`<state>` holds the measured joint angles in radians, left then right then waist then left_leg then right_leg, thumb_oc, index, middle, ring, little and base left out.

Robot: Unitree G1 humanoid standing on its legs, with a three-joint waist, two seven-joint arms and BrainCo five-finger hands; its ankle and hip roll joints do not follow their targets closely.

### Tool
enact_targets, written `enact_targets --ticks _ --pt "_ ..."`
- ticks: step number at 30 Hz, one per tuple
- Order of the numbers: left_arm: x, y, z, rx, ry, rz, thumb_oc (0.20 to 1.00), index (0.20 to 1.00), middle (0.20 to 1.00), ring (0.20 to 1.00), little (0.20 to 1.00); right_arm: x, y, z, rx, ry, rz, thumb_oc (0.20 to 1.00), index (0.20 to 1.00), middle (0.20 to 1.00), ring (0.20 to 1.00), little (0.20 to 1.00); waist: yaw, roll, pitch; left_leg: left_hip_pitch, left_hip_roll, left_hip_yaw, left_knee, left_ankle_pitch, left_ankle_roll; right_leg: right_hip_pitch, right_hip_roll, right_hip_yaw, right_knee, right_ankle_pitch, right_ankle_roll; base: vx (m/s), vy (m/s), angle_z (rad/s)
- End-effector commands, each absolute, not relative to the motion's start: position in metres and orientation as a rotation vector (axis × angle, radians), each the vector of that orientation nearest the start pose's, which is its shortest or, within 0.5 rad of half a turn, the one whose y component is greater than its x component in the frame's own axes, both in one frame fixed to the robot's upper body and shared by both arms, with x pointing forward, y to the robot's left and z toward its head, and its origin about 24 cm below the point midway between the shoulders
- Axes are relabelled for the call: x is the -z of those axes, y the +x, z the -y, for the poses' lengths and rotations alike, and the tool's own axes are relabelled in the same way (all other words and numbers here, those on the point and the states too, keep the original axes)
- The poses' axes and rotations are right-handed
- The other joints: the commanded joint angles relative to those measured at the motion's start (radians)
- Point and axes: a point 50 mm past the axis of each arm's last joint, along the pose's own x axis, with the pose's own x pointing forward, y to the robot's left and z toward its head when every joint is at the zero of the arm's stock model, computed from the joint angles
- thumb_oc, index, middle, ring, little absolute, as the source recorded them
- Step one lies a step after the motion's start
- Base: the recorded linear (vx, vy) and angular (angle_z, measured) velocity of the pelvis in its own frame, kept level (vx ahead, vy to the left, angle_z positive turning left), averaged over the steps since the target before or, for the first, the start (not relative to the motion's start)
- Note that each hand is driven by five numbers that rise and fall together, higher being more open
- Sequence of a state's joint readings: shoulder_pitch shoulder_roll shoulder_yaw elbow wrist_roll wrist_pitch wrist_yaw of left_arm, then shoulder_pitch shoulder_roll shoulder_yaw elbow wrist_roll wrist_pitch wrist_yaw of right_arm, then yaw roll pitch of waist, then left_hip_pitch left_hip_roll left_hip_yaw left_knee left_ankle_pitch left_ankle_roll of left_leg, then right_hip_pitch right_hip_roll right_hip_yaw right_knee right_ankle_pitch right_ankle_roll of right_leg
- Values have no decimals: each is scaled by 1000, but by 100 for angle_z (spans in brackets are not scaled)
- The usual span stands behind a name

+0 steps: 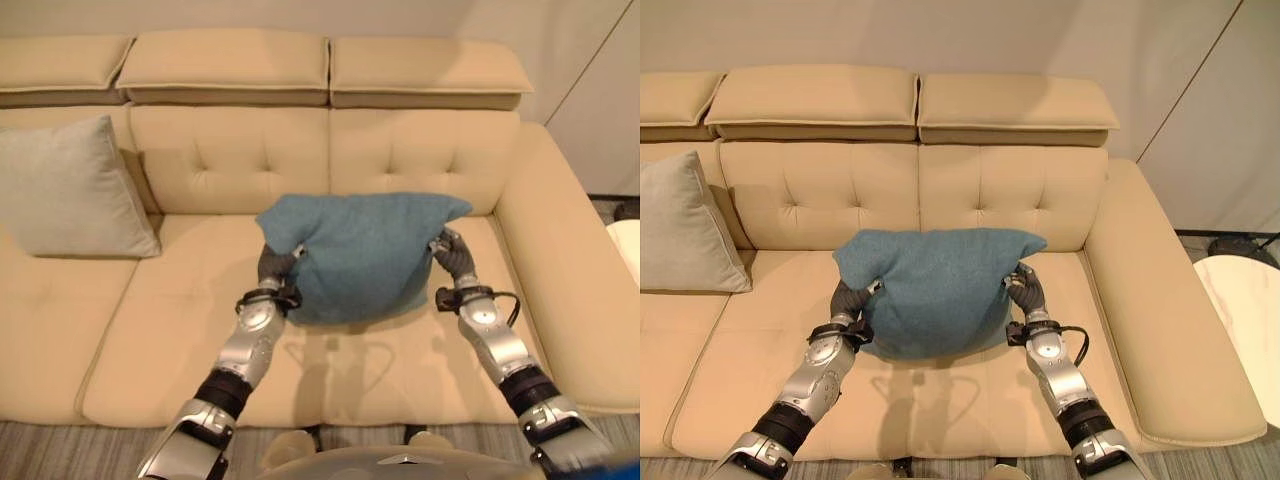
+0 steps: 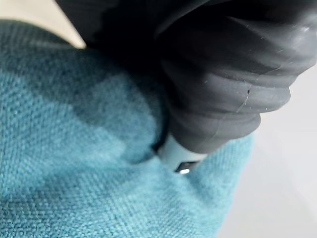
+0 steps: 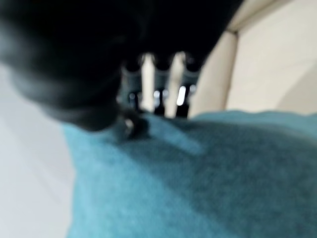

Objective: Pick up all the scattered cushions and arrange them neatly on the sofa.

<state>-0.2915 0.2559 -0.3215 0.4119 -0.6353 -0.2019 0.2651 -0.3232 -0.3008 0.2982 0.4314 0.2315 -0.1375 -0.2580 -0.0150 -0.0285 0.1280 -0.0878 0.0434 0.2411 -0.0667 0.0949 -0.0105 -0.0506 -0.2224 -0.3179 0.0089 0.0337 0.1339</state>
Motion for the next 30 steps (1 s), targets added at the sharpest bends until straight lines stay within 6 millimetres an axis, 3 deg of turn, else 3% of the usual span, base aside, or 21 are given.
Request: enact_targets --ticks 1,2,4,5,6,7,9,11,18,19,20,21,30 --pt "-131 331 -86 192 -304 331 200 200 200 200 200 -139 335 102 -168 -119 423 200 200 200 200 200 17 2 21 -8 20 22 116 -104 -49 -85 0 -19 114 3 33 -122 -10 5" --pt "-132 331 -86 192 -304 332 200 200 200 200 200 -139 335 102 -168 -119 424 200 200 200 200 200 17 2 21 -9 20 22 117 -105 -49 -86 0 -19 115 2 33 -151 -18 7" --pt "-167 344 -84 185 -273 441 200 200 200 200 200 -178 345 93 -173 -131 543 200 200 200 200 200 22 4 57 -78 25 12 141 -89 -52 -145 3 -23 123 17 27 -174 -23 3" --pt "-168 344 -84 185 -273 441 200 200 200 200 200 -178 345 93 -173 -132 544 200 200 200 200 200 22 4 57 -79 25 11 142 -90 -52 -146 3 -23 123 17 27 -109 -16 -4" --pt "-178 347 -83 185 -268 473 200 200 200 200 200 -189 347 90 -172 -133 578 200 200 200 200 200 23 5 65 -95 25 8 145 -85 -53 -161 3 -24 124 20 25 -95 -23 -2" --pt "-202 352 -80 183 -264 542 200 200 200 200 200 -213 351 86 -164 -142 650 200 200 200 200 200 24 5 78 -131 26 2 149 -75 -55 -199 4 -24 124 29 24 -108 -23 -3" --pt "-210 353 -79 184 -267 564 200 200 200 200 200 -221 352 84 -163 -144 669 200 200 200 200 200 25 5 80 -147 25 0 151 -71 -56 -215 4 -23 124 32 24 -57 -7 0" --pt "-239 358 -78 171 -251 644 200 200 200 200 200 -252 354 77 -154 -160 758 200 200 200 200 200 24 6 78 -199 26 -4 153 -60 -59 -269 6 -16 118 44 24 0 0 0" --pt "-274 365 -82 130 -250 724 200 200 200 200 200 -281 354 68 -148 -136 834 200 200 200 200 200 20 4 76 -270 24 -5 165 -54 -63 -339 12 5 100 72 29 13 3 0" --pt "-274 366 -84 121 -250 722 200 200 200 200 200 -280 355 68 -148 -137 828 200 200 200 200 200 22 6 69 -267 28 -15 165 -78 -72 -336 19 16 98 53 40 16 14 -6" --pt "-277 367 -85 116 -250 726 200 200 200 200 200 -281 355 67 -152 -148 830 200 200 200 200 200 20 1 73 -290 28 -4 175 -55 -65 -351 12 11 91 78 29 103 3 -9" --pt "-277 367 -87 112 -253 725 200 200 200 200 200 -281 355 67 -155 -145 830 200 200 200 200 200 21 3 67 -287 33 -14 174 -78 -74 -349 18 21 88 63 40 10 -1 -12" --pt "-268 373 -93 77 -265 680 200 200 200 200 200 -275 356 64 -168 -170 806 200 200 200 200 200 18 11 80 -347 33 -13 204 -82 -74 -406 10 30 96 69 36 10 22 -5"
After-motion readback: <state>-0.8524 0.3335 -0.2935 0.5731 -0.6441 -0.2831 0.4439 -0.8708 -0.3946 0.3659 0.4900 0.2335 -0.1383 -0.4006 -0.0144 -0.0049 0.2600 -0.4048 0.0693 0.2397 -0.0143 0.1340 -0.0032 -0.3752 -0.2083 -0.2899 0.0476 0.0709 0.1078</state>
